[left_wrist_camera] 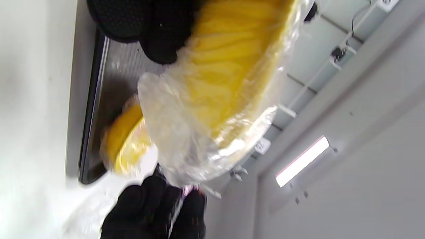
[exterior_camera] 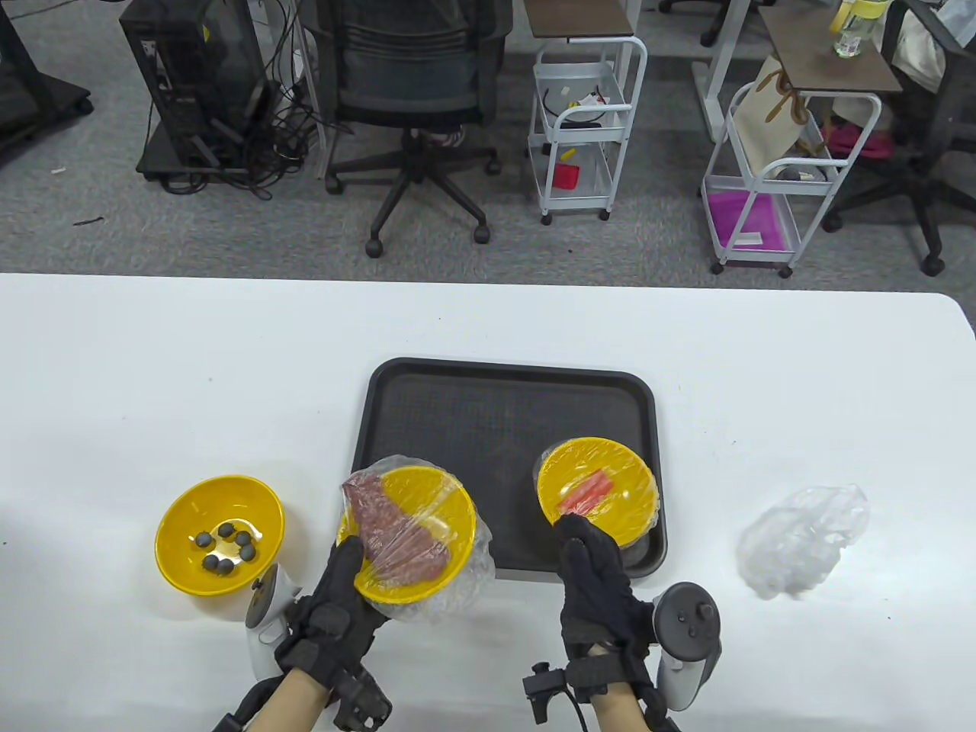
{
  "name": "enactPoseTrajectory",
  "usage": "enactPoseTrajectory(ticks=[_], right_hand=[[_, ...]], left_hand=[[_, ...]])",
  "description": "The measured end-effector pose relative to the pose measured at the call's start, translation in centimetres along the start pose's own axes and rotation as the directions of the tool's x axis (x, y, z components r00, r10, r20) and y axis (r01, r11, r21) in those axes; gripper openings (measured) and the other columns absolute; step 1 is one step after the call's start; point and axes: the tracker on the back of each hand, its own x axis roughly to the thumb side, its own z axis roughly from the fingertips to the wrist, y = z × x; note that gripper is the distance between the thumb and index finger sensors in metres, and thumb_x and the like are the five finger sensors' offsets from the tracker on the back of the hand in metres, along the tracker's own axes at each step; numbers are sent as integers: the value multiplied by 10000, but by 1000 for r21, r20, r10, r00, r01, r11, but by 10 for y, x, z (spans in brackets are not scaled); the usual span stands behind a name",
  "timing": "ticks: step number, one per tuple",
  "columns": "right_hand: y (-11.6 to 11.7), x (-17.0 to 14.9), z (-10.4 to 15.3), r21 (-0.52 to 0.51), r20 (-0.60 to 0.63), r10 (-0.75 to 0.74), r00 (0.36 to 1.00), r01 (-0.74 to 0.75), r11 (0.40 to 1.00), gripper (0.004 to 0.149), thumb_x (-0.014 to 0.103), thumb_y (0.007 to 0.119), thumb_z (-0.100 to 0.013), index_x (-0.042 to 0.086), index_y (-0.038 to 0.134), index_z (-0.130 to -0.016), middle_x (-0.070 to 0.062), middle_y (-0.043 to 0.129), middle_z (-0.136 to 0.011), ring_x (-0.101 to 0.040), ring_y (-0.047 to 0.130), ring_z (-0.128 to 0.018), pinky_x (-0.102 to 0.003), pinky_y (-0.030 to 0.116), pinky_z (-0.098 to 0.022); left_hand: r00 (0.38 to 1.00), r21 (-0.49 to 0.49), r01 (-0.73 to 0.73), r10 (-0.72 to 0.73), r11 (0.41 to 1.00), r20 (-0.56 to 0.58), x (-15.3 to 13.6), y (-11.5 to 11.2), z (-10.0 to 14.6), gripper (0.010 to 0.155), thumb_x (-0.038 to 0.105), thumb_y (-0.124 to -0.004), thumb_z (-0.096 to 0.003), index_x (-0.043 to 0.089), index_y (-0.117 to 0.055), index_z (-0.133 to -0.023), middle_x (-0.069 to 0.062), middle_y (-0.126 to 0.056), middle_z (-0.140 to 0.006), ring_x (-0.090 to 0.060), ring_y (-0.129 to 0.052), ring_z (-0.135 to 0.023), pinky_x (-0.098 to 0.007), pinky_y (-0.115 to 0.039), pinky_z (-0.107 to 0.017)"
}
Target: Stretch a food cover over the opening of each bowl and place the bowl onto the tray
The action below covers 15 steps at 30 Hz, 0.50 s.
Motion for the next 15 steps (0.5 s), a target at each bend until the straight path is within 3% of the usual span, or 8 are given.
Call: enactPoseTrajectory(ticks=[3, 7, 11, 15], right_hand=[[0, 0, 1, 21, -4, -36, 999, 36, 999, 499, 436, 579, -567, 224, 593, -1018, -169, 445, -991, -395, 625, -858, -481, 621, -599], [-1, 2, 3, 39, 4, -59, 998, 59, 997, 499, 437, 581, -565, 218, 602, -1014, -171, 456, -986, -392, 639, -849, -477, 631, -591], [0, 3, 4, 79, 10, -89, 996, 88, 993, 505, 442, 576, -568, 214, 592, -1018, -171, 452, -987, -390, 638, -850, -474, 631, -592], [3, 1, 4, 103, 1, -105, 995, 104, 989, 506, 440, 578, -567, 208, 593, -1017, -174, 455, -985, -392, 641, -846, -475, 632, -590]], left_hand=[[998, 141, 41, -33, 989, -58, 7, 9, -11, 678, 457, -370, -607, -23, -169, -1042, -298, -611, -1018, -225, -935, -711, -443, -811, -589], [988, 287, 94, -53, 953, -147, 16, 15, -32, 637, 417, -404, -602, -33, -289, -1038, -303, -722, -913, -168, -1013, -594, -392, -888, -506], [960, 361, 230, -150, 904, -237, 24, 17, -57, 628, 440, -390, -608, 12, -304, -1059, -205, -797, -803, -69, -989, -526, -332, -903, -459], [939, 414, 279, -156, 867, -305, 25, 18, -78, 628, 456, -394, -613, 52, -285, -1083, -197, -794, -800, -41, -970, -515, -311, -901, -454]])
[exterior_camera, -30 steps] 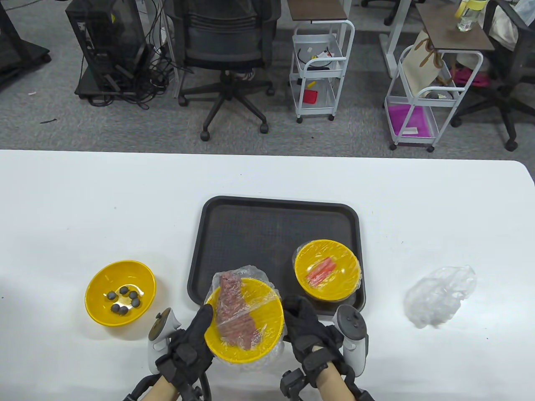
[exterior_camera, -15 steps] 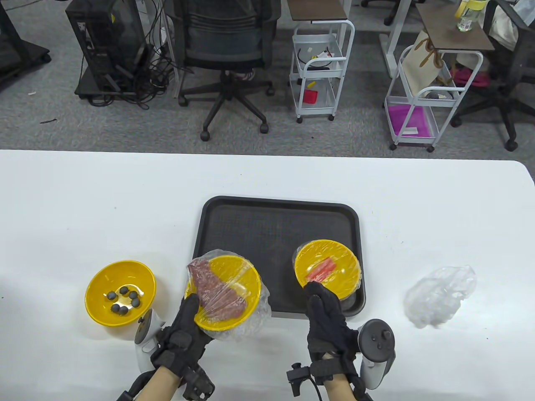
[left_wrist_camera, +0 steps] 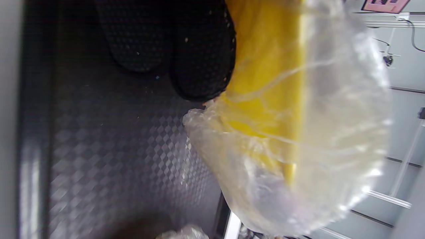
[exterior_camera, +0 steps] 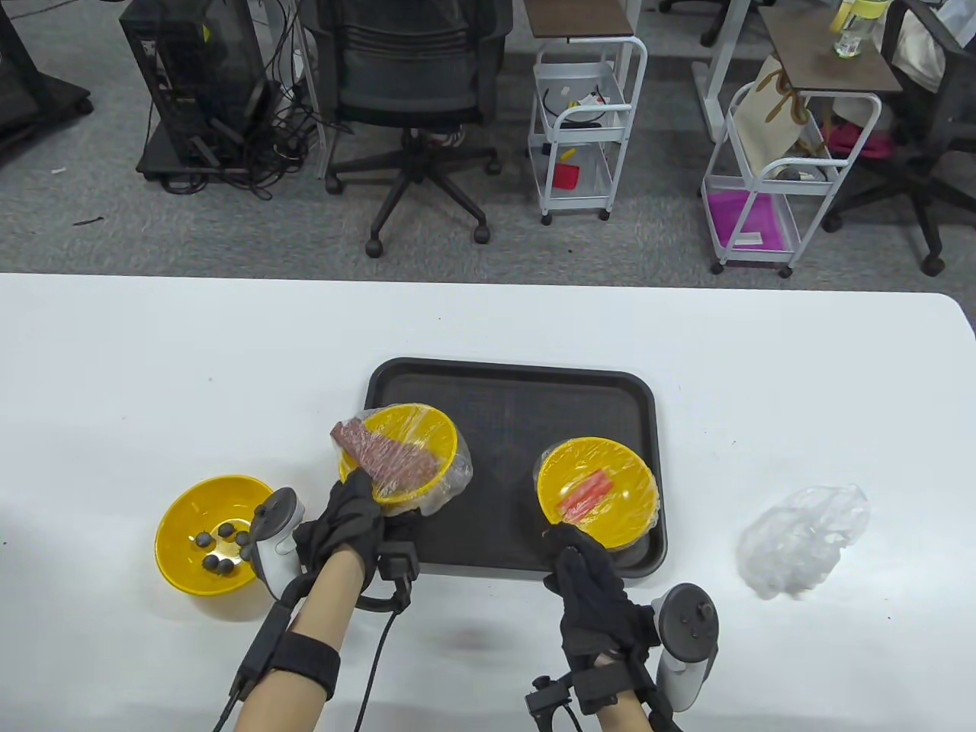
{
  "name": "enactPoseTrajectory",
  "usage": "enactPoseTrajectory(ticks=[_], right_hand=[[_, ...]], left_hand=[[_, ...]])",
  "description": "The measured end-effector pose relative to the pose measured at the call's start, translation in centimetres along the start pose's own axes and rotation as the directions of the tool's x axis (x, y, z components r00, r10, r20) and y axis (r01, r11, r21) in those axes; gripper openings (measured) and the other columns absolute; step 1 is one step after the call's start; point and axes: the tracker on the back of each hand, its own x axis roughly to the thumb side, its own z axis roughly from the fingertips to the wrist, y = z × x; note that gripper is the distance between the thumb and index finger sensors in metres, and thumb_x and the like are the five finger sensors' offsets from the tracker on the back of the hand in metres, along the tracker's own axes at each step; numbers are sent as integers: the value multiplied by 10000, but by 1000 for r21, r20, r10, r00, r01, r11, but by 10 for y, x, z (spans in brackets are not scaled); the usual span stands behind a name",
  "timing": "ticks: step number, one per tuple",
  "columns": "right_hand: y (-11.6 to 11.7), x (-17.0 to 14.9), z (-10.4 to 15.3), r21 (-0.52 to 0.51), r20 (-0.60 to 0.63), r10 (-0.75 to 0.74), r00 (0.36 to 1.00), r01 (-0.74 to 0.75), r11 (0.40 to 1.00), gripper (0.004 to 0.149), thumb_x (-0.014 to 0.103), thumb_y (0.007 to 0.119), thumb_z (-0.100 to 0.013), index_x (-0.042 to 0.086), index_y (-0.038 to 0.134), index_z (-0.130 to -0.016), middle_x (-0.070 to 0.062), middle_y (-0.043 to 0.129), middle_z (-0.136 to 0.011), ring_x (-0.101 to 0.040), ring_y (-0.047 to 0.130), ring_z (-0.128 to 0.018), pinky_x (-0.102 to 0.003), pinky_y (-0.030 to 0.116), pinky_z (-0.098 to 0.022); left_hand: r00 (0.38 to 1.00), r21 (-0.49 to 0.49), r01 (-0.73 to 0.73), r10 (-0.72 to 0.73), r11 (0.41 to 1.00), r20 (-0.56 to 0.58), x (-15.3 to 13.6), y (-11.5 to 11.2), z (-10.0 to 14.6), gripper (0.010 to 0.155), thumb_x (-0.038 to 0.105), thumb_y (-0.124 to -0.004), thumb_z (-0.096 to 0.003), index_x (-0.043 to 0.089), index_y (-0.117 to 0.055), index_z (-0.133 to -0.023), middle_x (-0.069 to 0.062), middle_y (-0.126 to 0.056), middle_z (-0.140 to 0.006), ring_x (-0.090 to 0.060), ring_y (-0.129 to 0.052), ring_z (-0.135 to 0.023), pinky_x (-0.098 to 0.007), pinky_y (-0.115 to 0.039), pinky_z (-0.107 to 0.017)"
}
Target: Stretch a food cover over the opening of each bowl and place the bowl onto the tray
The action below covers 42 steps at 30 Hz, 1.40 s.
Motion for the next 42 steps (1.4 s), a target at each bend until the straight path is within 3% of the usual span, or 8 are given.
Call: enactPoseTrajectory(ticks=[11, 15, 23, 29, 32, 36, 40, 42], right_hand=[[2, -1, -2, 34, -11, -22, 1000, 22, 999, 525, 453, 566, -572, 193, 564, -1028, -173, 441, -990, -390, 632, -854, -472, 628, -596], [2, -1, -1, 31, -12, -29, 1000, 29, 999, 538, 455, 566, -571, 174, 552, -1029, -173, 442, -990, -390, 634, -852, -472, 629, -595], [1, 0, -1, 41, -8, -43, 999, 43, 998, 549, 461, 561, -572, 164, 534, -1033, -174, 435, -991, -390, 629, -854, -473, 625, -597], [0, 1, 0, 27, 16, -17, 1000, 17, 999, 591, 474, 587, -567, 161, 479, -1057, -189, 394, -1009, -431, 571, -881, -527, 570, -616], [1, 2, 0, 14, 39, 37, 999, -38, 999, 630, 481, 616, -558, 159, 454, -1075, -207, 346, -1034, -491, 474, -911, -584, 486, -633], [4, 3, -1, 3, 61, 165, 984, -165, 986, 653, 476, 650, -546, 178, 448, -1091, -228, 290, -1054, -539, 336, -934, -629, 368, -644], [6, 7, -1, -17, 62, 375, 925, -375, 927, 680, 491, 671, -534, 223, 424, -1108, -231, 243, -1074, -557, 224, -951, -654, 281, -646], [6, 9, -1, -47, 64, 498, 865, -496, 867, 692, 490, 689, -523, 242, 421, -1111, -226, 222, -1084, -557, 171, -957, -661, 241, -648]], left_hand=[[996, 94, 73, -67, 993, -61, 2, -16, -23, 600, 437, -453, -620, 163, -193, -1086, -291, -642, -924, -168, -948, -640, -407, -842, -539], [994, 105, 94, -89, 990, -58, 3, -21, -20, 664, 459, -467, -617, 115, -134, -1076, -299, -611, -947, -176, -938, -658, -411, -837, -542], [1000, 32, -5, 4, 999, 17, 10, -17, 9, 826, 548, -422, -610, -15, 57, -979, -429, -187, -1021, -378, -738, -830, -572, -658, -615], [979, 3, 37, -37, 999, 200, 23, -1, 49, 843, 574, -421, -601, -7, 60, -979, -428, -88, -1015, -503, -554, -924, -624, -571, -632], [910, 7, 142, -134, 990, 391, 33, 8, 75, 835, 584, -421, -597, 10, 31, -1002, -424, -86, -1027, -533, -509, -941, -643, -547, -635], [689, 115, 310, -306, 944, 657, 48, 18, 109, 806, 566, -463, -587, 53, -42, -1046, -396, -112, -1063, -569, -411, -974, -714, -441, -634], [398, 380, 489, -589, 785, 703, 57, 37, 136, 777, 558, -492, -581, 84, -153, -1095, -375, -155, -1097, -573, -363, -997, -770, -337, -612], [250, 552, 554, -757, 623, 603, 56, 54, 142, 763, 559, -512, -579, 81, -262, -1118, -375, -165, -1109, -587, -337, -999, -793, -291, -592]])
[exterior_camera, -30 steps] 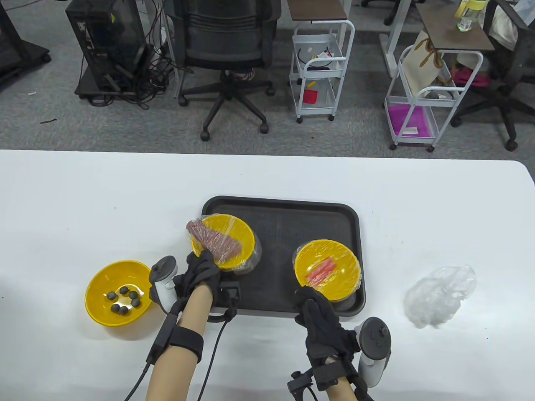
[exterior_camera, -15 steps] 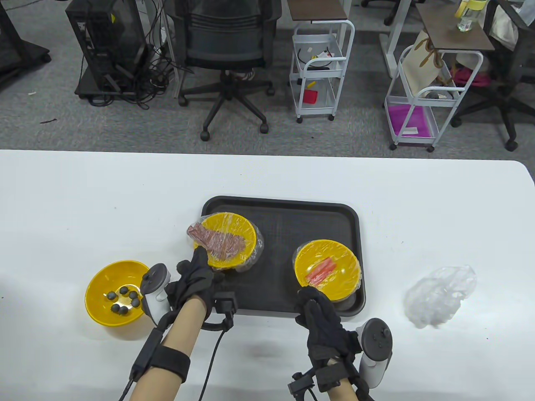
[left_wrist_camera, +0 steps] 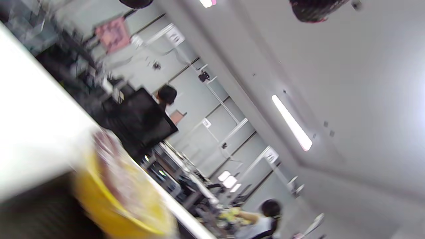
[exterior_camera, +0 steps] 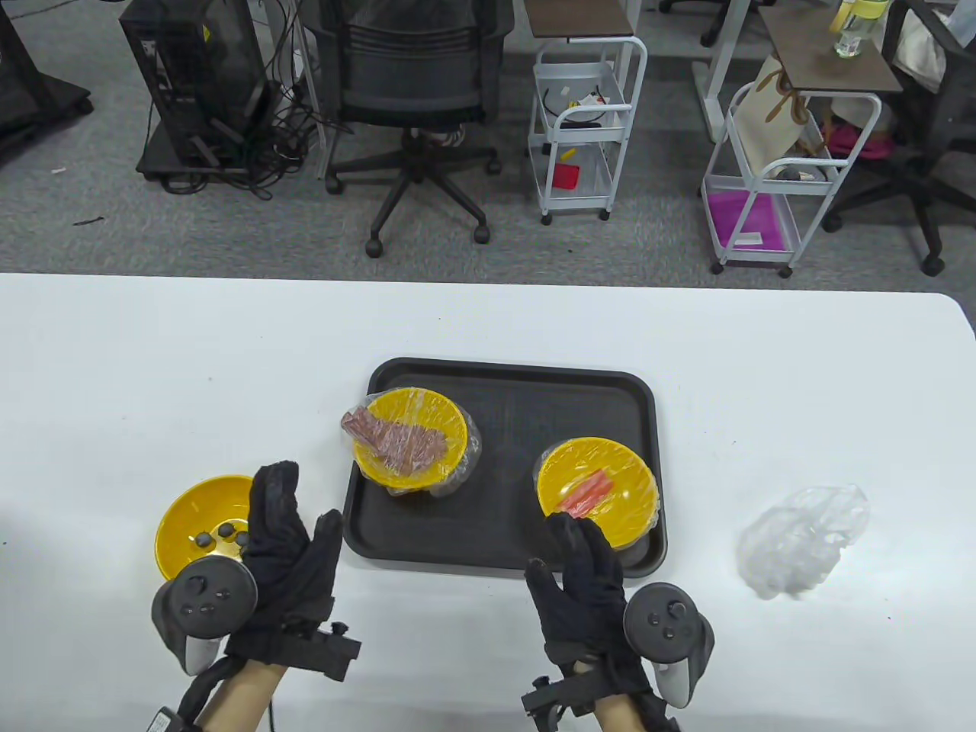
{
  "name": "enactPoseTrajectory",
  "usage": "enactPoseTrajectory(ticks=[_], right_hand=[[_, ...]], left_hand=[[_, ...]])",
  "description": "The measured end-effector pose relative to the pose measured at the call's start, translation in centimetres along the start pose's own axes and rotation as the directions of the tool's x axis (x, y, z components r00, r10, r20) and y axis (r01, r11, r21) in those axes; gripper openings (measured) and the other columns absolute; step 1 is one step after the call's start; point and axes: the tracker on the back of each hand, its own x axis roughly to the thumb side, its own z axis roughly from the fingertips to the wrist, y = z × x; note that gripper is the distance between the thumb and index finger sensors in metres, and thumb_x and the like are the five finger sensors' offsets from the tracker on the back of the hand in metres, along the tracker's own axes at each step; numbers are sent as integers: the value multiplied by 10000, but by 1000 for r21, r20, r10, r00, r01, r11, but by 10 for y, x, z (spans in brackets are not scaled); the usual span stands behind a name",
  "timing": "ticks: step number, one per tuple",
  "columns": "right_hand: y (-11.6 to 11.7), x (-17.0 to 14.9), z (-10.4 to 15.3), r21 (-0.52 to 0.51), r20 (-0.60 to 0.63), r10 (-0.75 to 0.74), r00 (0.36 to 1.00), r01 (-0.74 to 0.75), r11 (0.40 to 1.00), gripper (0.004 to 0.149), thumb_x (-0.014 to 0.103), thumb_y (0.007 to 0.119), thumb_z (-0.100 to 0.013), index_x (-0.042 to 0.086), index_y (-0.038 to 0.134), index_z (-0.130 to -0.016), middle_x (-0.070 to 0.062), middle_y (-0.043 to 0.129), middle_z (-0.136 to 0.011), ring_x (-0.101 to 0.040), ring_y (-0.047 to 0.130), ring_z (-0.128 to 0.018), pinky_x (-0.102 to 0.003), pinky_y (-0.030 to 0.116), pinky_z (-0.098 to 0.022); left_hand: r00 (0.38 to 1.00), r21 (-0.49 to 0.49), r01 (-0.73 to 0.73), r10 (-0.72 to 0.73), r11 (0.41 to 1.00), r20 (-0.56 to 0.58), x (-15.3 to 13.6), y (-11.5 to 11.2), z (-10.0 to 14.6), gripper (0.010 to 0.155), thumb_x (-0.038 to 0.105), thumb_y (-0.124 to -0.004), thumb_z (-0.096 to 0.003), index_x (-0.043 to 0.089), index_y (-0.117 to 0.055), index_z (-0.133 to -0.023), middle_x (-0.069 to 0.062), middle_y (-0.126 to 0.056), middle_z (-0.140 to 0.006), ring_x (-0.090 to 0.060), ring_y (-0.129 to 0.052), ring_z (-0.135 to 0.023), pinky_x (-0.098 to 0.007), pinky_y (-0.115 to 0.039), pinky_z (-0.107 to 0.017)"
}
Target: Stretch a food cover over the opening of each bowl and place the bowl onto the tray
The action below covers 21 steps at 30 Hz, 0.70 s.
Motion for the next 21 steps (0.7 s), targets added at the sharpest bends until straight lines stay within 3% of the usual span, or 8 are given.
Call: enactPoseTrajectory(ticks=[3, 6, 8, 10, 13, 16, 21], right_hand=[[-2, 3, 1, -14, 7, 145, 989, -145, 989, 703, 489, 704, -513, 272, 408, -1113, -212, 198, -1095, -551, 115, -965, -669, 201, -649], [-2, 4, 3, -23, 15, 210, 978, -209, 978, 700, 487, 701, -513, 273, 408, -1112, -213, 192, -1095, -548, 103, -966, -667, 194, -650], [-1, 4, 3, -23, 16, 184, 983, -183, 983, 697, 484, 700, -513, 269, 413, -1111, -216, 197, -1094, -549, 105, -965, -666, 197, -651], [0, 4, 3, -21, 14, 173, 985, -173, 985, 693, 483, 698, -514, 266, 420, -1110, -215, 198, -1094, -547, 107, -966, -664, 197, -652], [1, 3, 2, -17, 8, 180, 984, -180, 983, 692, 481, 695, -514, 258, 423, -1111, -220, 203, -1092, -548, 110, -965, -664, 199, -651], [1, 1, 1, -16, 1, 167, 986, -167, 986, 688, 476, 692, -515, 248, 431, -1109, -223, 208, -1088, -548, 113, -963, -661, 201, -652], [1, 0, 0, -17, -5, 177, 984, -177, 984, 685, 473, 692, -514, 243, 437, -1107, -227, 213, -1086, -548, 115, -962, -660, 203, -652]], left_hand=[[946, -23, 306, -307, 952, -106, -28, 15, 9, 800, 595, -527, -574, 47, -345, -1128, -401, -230, -1112, -612, -370, -984, -805, -303, -572], [784, -151, 507, -527, 849, -329, -70, 26, 17, 865, 628, -537, -562, -10, -339, -1110, -423, -364, -1095, -623, -492, -943, -801, -384, -557], [689, -219, 548, -584, 807, -429, -96, 32, 22, 871, 619, -548, -560, -32, -337, -1099, -418, -416, -1086, -611, -539, -933, -798, -414, -553], [630, -245, 522, -563, 817, -535, -123, 40, 28, 854, 592, -565, -559, -43, -354, -1090, -416, -450, -1077, -603, -578, -916, -790, -442, -554], [599, -236, 415, -460, 878, -656, -148, 45, 33, 828, 568, -577, -558, -42, -386, -1084, -415, -487, -1063, -597, -610, -896, -780, -460, -555], [587, -240, 427, -469, 872, -660, -158, 42, 33, 741, 501, -609, -551, 5, -477, -1086, -390, -483, -1078, -612, -550, -916, -762, -463, -571], [556, -281, 408, -481, 869, -678, -167, 34, 28, 660, 495, -601, -548, 31, -724, -1000, -352, -616, -1028, -563, -664, -862, -729, -524, -576]])
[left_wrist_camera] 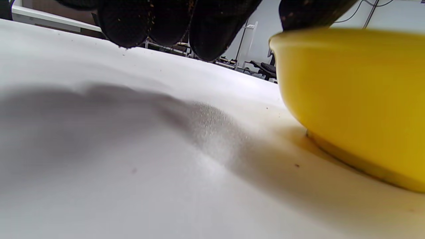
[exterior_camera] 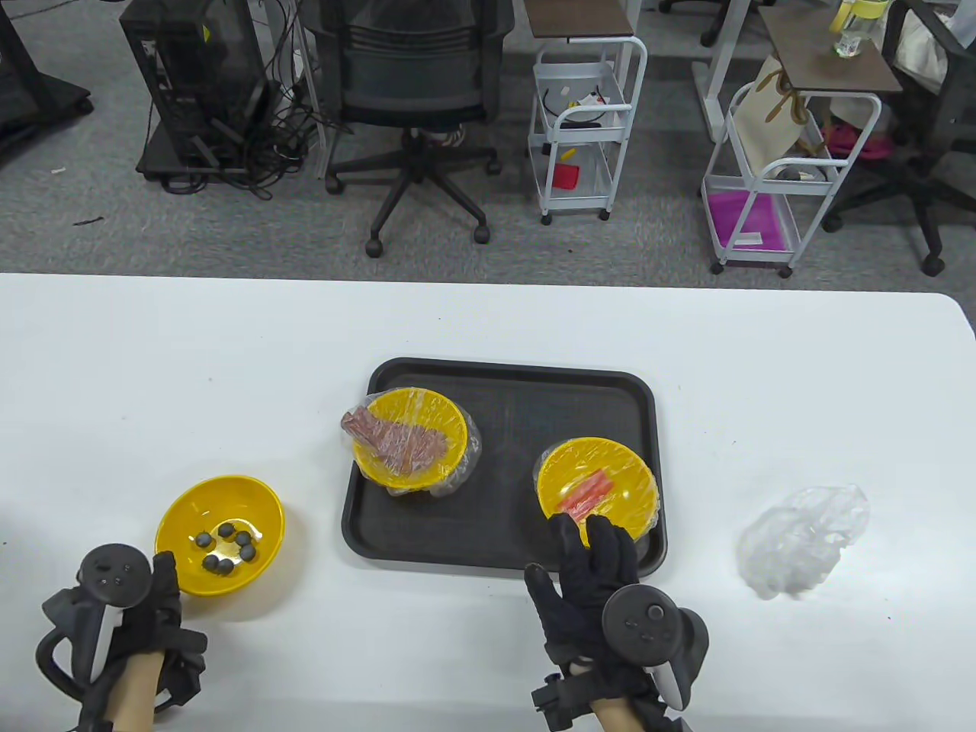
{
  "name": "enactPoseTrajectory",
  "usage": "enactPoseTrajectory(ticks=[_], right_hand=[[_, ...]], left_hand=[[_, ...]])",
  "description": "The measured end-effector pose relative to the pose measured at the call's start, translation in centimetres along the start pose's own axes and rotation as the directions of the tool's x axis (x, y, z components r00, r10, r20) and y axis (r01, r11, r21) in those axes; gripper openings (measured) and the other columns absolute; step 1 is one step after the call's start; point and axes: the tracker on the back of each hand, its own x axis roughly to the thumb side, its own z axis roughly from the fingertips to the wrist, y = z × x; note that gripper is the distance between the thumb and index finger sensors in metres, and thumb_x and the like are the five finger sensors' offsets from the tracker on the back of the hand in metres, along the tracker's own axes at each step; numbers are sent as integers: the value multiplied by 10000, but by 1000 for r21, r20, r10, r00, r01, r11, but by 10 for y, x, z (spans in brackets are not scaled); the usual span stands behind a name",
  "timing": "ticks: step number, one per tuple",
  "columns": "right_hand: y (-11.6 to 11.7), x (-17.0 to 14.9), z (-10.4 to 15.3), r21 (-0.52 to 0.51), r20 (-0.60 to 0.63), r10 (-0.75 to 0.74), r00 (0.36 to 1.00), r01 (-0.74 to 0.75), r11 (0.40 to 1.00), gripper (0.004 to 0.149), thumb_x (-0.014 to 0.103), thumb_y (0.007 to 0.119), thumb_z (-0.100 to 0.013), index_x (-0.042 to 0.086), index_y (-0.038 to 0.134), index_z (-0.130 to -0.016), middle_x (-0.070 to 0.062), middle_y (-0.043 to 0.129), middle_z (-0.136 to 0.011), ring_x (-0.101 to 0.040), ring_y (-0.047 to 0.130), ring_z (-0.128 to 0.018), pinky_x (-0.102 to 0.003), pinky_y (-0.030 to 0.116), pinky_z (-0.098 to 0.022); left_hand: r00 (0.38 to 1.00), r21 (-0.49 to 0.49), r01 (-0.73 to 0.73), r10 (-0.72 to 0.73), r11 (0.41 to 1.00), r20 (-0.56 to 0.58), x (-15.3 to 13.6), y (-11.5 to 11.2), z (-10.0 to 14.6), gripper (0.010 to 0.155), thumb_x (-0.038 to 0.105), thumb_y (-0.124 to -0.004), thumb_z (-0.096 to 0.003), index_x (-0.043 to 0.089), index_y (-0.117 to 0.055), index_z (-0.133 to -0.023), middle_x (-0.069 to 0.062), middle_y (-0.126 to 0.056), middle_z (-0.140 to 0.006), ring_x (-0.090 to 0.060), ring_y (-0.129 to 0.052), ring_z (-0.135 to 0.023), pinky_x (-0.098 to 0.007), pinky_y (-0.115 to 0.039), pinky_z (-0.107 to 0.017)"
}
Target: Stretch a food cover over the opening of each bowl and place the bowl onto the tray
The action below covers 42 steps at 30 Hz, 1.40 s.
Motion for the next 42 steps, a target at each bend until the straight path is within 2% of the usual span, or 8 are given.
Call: enactPoseTrajectory(ticks=[3, 5, 8, 11, 16, 23, 32, 42], right_hand=[[0, 0, 0, 0, -1, -2, 1000, 2, 1000, 682, 472, 691, -515, 243, 440, -1106, -227, 215, -1085, -548, 118, -961, -659, 205, -652], [0, 0, 0, -2, 0, -3, 1000, 3, 1000, 681, 472, 689, -515, 245, 438, -1106, -228, 214, -1085, -548, 118, -962, -659, 207, -653], [0, 0, 0, -5, -2, -11, 1000, 11, 1000, 679, 472, 686, -516, 243, 441, -1106, -228, 212, -1085, -546, 119, -962, -658, 208, -653], [-2, 0, 1, -13, -2, -18, 1000, 18, 1000, 678, 470, 686, -516, 242, 440, -1106, -228, 215, -1084, -547, 121, -962, -658, 209, -653], [-3, -1, 0, -8, -5, -46, 999, 46, 999, 677, 472, 682, -518, 242, 440, -1107, -230, 212, -1084, -546, 120, -962, -656, 211, -654], [-3, -1, 1, -7, -3, -63, 998, 63, 998, 676, 474, 679, -519, 238, 444, -1107, -231, 213, -1083, -548, 124, -961, -656, 213, -654], [-10, -6, 2, -51, -32, -70, 997, 69, 996, 676, 472, 681, -518, 235, 447, -1106, -234, 214, -1080, -548, 138, -958, -637, 247, -656], [-12, -8, 1, -64, -49, -85, 995, 82, 995, 675, 473, 680, -518, 235, 447, -1106, -233, 212, -1080, -547, 136, -958, -635, 248, -657]], left_hand=[[999, 16, -28, 29, 999, -32, 2, -1, -3, 573, 480, -627, -535, 93, -809, -917, -256, -822, -878, -390, -873, -699, -631, -688, -535], [996, 28, -67, 68, 997, -63, 3, -2, -5, 482, 454, -659, -522, 144, -911, -791, -148, -990, -656, -235, -1001, -481, -548, -806, -472], [975, -11, -163, 159, 987, -158, 5, -6, -8, 484, 386, -710, -497, 60, -854, -825, -8, -1086, -442, -93, -1074, -257, -458, -893, -411], [951, -9, -255, 249, 967, -181, 4, -10, -8, 484, 372, -713, -485, 42, -843, -815, 4, -1084, -432, -78, -1069, -237, -427, -901, -413], [958, -9, -277, 275, 961, -80, 6, -1, -2, 491, 375, -704, -483, 36, -835, -812, 6, -1072, -414, -67, -1052, -236, -417, -897, -428], [909, -166, -356, 382, 919, 167, 42, 8, 30, 490, 366, -716, -480, 26, -848, -807, -16, -1076, -406, -93, -1050, -231, -442, -881, -430], [822, -410, -176, 363, 895, 439, 122, -33, 94, 489, 366, -718, -480, 30, -850, -810, -23, -1077, -413, -104, -1051, -240, -449, -873, -440], [805, -386, -57, 271, 921, 527, 148, -62, 115, 490, 371, -714, -480, 37, -839, -816, -19, -1079, -430, -103, -1059, -253, -446, -873, -444]])
